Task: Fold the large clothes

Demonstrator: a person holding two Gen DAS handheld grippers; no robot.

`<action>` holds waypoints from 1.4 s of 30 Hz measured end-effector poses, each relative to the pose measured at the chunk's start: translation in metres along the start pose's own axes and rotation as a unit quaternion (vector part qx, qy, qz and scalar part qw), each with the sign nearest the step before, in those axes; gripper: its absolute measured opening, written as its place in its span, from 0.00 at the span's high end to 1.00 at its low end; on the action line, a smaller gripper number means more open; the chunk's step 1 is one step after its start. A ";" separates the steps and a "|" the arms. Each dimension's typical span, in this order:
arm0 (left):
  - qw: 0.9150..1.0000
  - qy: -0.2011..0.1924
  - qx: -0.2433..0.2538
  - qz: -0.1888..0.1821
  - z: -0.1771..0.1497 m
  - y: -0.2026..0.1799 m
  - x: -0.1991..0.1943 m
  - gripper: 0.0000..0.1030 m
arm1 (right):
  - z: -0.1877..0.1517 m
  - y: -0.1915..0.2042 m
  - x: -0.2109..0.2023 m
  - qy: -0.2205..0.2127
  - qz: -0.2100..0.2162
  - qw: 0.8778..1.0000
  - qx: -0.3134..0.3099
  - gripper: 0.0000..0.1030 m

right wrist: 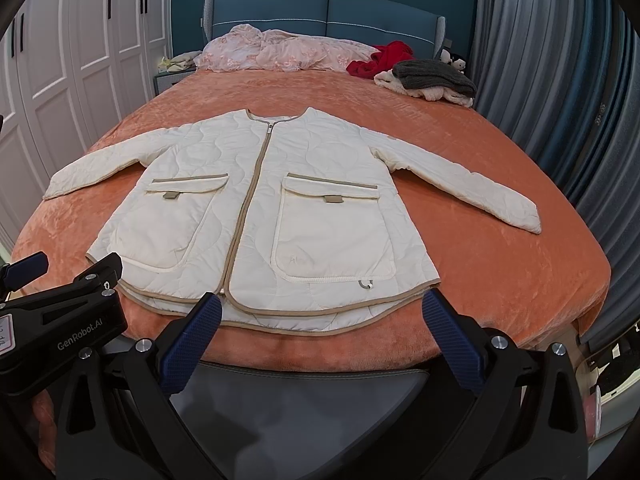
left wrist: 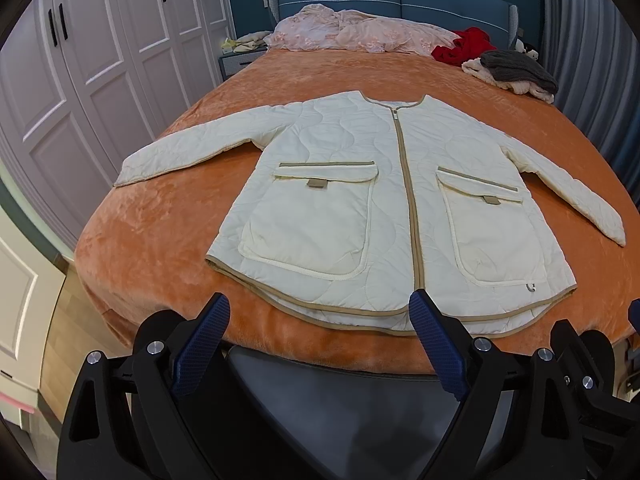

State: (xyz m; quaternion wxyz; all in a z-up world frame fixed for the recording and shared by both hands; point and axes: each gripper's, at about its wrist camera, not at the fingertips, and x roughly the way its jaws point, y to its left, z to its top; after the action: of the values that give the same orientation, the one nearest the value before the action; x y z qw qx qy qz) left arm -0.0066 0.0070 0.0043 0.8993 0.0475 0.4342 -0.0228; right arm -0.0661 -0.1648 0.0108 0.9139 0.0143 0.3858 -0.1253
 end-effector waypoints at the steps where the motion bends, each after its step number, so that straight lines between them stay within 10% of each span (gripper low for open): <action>1: 1.000 0.000 0.000 0.000 0.000 0.000 0.000 0.15 | -0.001 0.001 0.000 0.000 0.000 1.000 0.000 0.05; 42: 1.000 0.009 0.002 0.001 -0.007 0.001 0.014 0.16 | -0.003 -0.009 0.018 0.017 0.024 1.000 0.012 0.05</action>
State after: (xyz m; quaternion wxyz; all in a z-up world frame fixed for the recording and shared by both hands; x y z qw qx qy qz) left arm -0.0036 0.0083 -0.0108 0.8954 0.0505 0.4419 -0.0223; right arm -0.0581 -0.1775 -0.0035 0.9099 0.0365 0.3989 -0.1075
